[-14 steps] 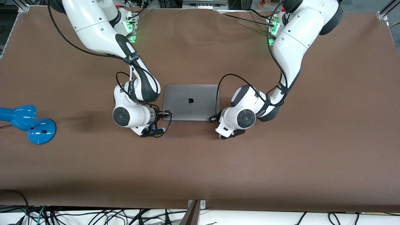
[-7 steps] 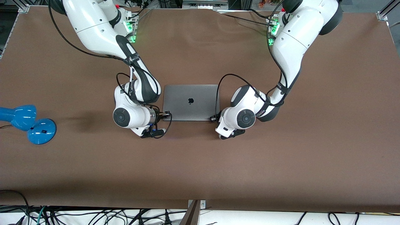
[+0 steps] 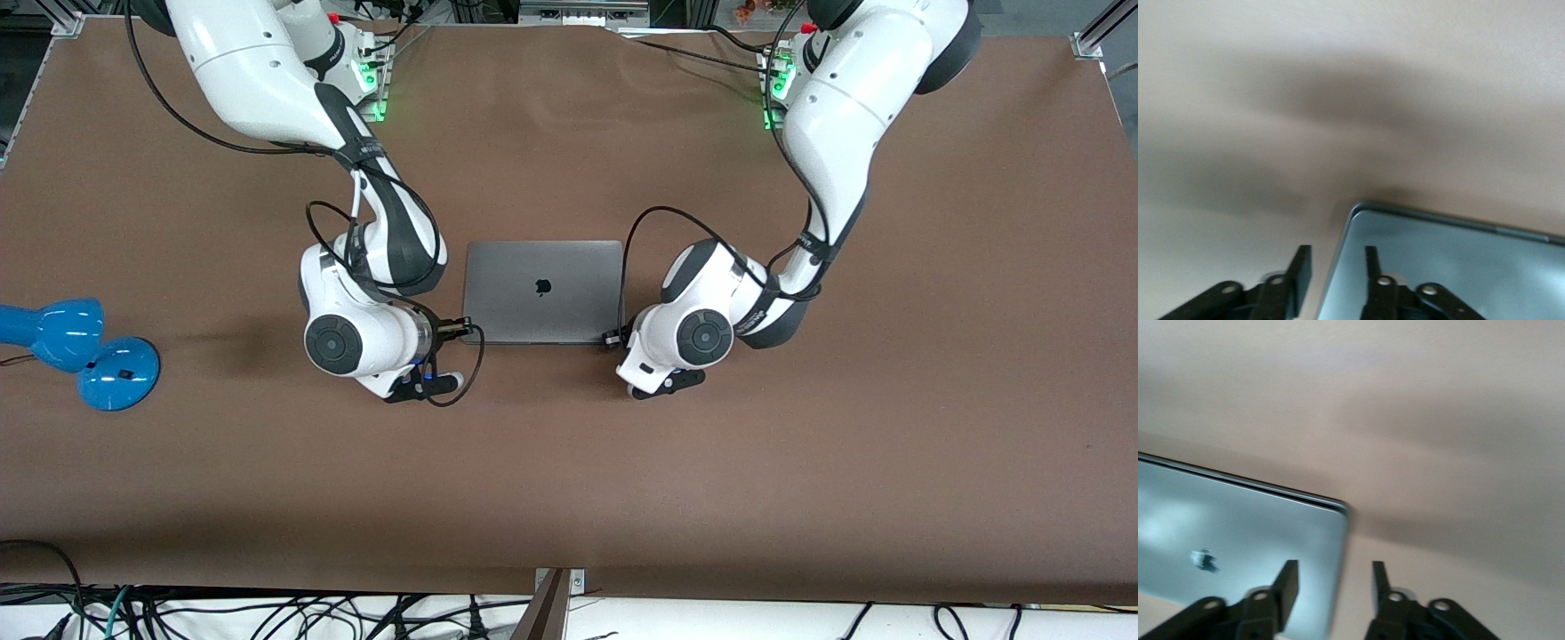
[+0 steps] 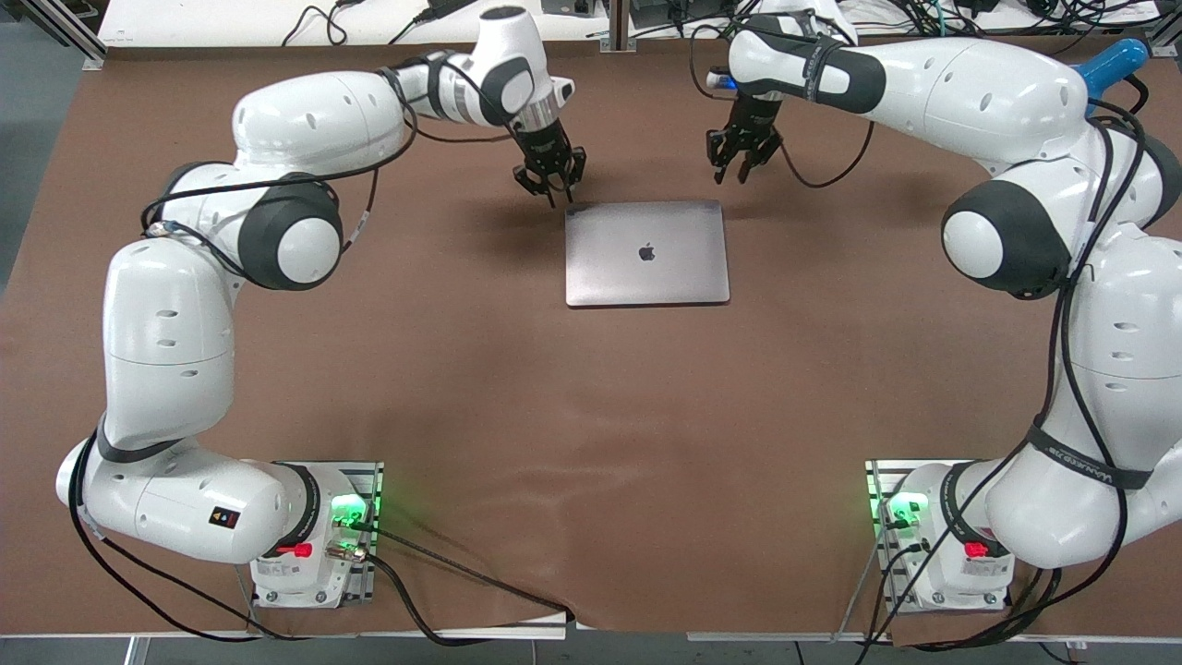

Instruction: Close laptop with both arms from behind

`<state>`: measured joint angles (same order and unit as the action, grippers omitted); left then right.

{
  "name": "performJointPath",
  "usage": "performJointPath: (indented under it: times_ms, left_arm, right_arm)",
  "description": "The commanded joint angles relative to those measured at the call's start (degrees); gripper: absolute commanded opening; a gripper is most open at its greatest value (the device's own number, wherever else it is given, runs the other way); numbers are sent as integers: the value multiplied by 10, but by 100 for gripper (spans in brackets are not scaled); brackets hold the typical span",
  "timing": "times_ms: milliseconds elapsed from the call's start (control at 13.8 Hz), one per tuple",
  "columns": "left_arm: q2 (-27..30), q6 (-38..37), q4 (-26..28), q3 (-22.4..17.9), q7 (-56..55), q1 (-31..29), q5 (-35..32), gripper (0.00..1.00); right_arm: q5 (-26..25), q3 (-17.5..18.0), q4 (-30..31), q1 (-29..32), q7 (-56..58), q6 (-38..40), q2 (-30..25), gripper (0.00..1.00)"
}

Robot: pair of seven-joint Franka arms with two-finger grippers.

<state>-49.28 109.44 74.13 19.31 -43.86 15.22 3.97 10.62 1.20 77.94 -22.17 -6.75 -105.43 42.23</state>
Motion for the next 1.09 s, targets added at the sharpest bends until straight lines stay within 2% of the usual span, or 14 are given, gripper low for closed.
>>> performJointPath:
  times_ms: [0, 145, 363, 508, 654, 799, 944, 1017]
  left_arm:
    - [82, -81, 15, -1, 46, -19, -40, 100]
    - [122, -124, 19, 1, 65, -43, -43, 100]
    - [189, -191, 34, 3, 110, -77, -44, 100]
    - [261, -191, 80, 9, 116, -91, -40, 100]
    - [310, -196, 115, 9, 153, -113, -40, 100]
    - [364, -198, 148, 9, 190, -149, -39, 100]
    - [407, -219, 165, -6, 261, -169, -43, 100]
    - [425, -232, 164, -35, 300, -165, -44, 100]
  right_arm:
    - [-66, -5, 0, -5, -12, 60, -58, 100]
    - [-93, -6, 0, 5, -9, 84, -105, 100]
    - [-97, -5, 5, 45, -7, 108, -175, 100]
    - [-114, -5, 5, 71, -5, 133, -209, 100]
    - [-157, -5, 6, 85, -4, 137, -233, 100]
    - [-157, -5, 9, 107, -5, 137, -251, 100]
    - [-154, -5, 15, 122, -6, 137, -267, 100]
    - [-154, -5, 24, 128, -7, 137, -278, 100]
